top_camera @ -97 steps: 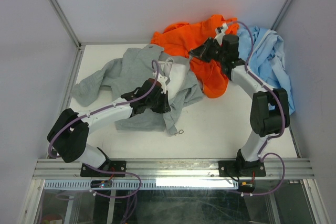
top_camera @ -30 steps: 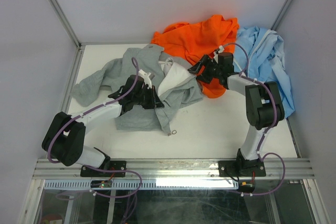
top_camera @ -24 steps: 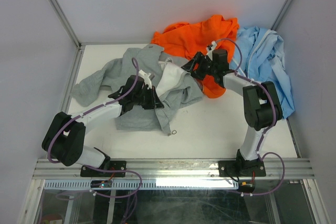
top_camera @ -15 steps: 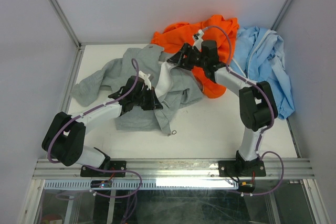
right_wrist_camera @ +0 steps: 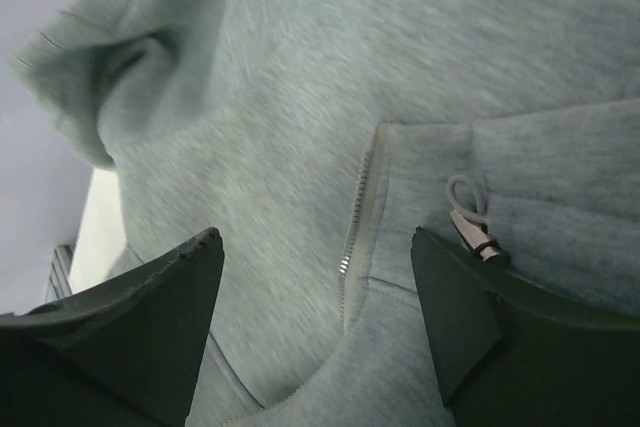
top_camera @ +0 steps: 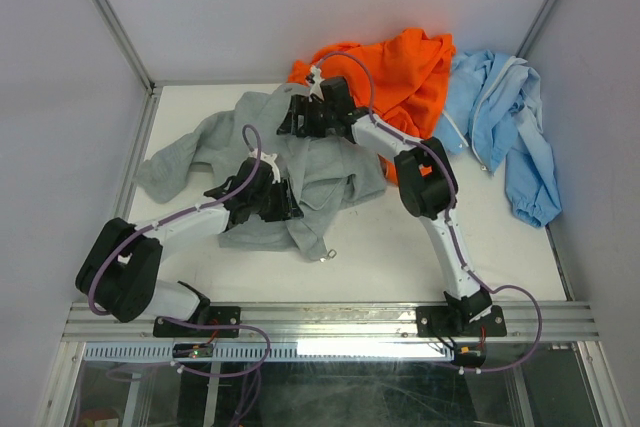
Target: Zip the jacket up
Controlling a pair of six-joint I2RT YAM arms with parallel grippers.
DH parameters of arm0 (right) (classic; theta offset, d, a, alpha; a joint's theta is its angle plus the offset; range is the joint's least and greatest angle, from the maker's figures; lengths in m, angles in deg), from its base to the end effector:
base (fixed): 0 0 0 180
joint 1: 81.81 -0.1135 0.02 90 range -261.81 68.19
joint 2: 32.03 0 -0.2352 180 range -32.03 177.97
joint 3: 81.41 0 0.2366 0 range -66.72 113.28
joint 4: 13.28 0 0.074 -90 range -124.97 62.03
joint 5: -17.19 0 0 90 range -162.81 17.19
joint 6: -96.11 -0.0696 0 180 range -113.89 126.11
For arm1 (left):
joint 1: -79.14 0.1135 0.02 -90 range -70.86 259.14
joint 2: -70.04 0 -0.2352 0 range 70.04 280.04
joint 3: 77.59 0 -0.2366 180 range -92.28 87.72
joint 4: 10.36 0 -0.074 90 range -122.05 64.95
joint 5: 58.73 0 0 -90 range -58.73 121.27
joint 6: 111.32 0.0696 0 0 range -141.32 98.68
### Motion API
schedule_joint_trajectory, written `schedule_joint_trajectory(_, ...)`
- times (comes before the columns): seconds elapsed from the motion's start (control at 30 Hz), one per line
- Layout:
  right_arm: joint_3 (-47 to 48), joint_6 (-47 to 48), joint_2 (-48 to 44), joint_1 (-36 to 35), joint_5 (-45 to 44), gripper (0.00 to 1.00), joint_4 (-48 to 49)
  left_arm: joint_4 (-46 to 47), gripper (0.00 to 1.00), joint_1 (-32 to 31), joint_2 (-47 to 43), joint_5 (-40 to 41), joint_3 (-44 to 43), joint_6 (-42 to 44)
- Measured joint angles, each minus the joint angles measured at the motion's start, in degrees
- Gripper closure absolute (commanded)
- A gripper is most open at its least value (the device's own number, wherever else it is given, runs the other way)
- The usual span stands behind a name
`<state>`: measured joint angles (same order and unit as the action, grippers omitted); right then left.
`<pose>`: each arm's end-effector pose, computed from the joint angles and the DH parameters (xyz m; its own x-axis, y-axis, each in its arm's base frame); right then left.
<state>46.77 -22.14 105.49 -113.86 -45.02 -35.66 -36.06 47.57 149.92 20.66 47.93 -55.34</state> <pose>0.4424 0.3153 0.1627 -0.7739 0.0095 -0.6333 -0.4987 0.6072 0.6186 0.2334 -0.1585 0.1327 -0.8926 -0.0970 -0.4403 0.1372 0.8719 -0.4701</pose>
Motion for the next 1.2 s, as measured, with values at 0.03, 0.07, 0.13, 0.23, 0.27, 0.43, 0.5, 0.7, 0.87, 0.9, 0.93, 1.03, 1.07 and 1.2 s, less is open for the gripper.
schedule_joint_trajectory(0.03,-0.8,0.7,-0.3,0.2,0.0,0.18,-0.6,-0.2,0.5,0.0,-0.7,0.2,0.1,-0.1)
schedule_joint_trajectory(0.07,-1.9,1.3,-1.0,0.3,0.1,0.17,-0.8,-0.5,0.47,0.0,-1.6,0.3,0.1,-0.2)
schedule_joint_trajectory(0.13,-4.3,2.6,-3.7,0.6,0.1,0.15,-2.0,-1.0,0.41,0.0,-3.3,0.3,0.1,-0.3)
schedule_joint_trajectory(0.23,-8.7,5.4,-11.0,1.0,-0.1,0.14,-4.9,-1.7,0.32,0.0,-5.4,1.0,0.0,-0.5)
schedule_joint_trajectory(0.27,-9.9,6.3,-13.6,1.1,-0.3,0.14,-5.9,-2.3,0.3,0.0,-6.1,1.4,-0.1,-0.6)
schedule_joint_trajectory(0.43,-20.8,11.4,-32.0,1.2,-4.7,0.14,-7.6,-4.6,0.22,0.2,-7.9,2.3,-1.9,-0.7)
schedule_joint_trajectory(0.5,-26.5,12.8,-38.8,0.9,-7.5,0.14,-7.8,-5.0,0.22,0.2,-7.9,2.6,-3.2,-0.7)
schedule_joint_trajectory(0.7,-37.4,14.6,-41.6,-2.1,-16.5,0.16,-8.3,-4.8,0.27,1.0,-4.1,3.3,-7.9,-0.3)
schedule_joint_trajectory(0.87,-39.2,14.9,-33.9,-2.0,-27.1,0.3,-9.6,-3.1,0.27,3.3,3.3,4.3,-9.7,0.1)
schedule_joint_trajectory(0.9,-39.2,14.7,-32.7,-1.1,-28.8,0.32,-9.7,-2.8,0.27,3.8,4.4,4.3,-9.7,0.1)
schedule_joint_trajectory(0.93,-39.3,14.5,-31.6,0.0,-30.3,0.34,-9.8,-2.5,0.27,4.3,5.0,4.3,-9.6,0.0)
schedule_joint_trajectory(1.03,-39.3,13.4,-29.2,4.6,-33.1,0.35,-9.7,-0.2,0.27,6.2,5.7,3.1,-8.3,-0.6)
schedule_joint_trajectory(1.07,-39.3,12.8,-28.9,6.8,-33.3,0.36,-9.6,0.4,0.27,6.9,5.7,2.8,-8.0,-1.0)
schedule_joint_trajectory(1.2,-39.0,11.8,-29.0,12.4,-33.9,0.33,-8.8,3.4,0.28,9.6,7.3,1.4,-7.8,-2.4)
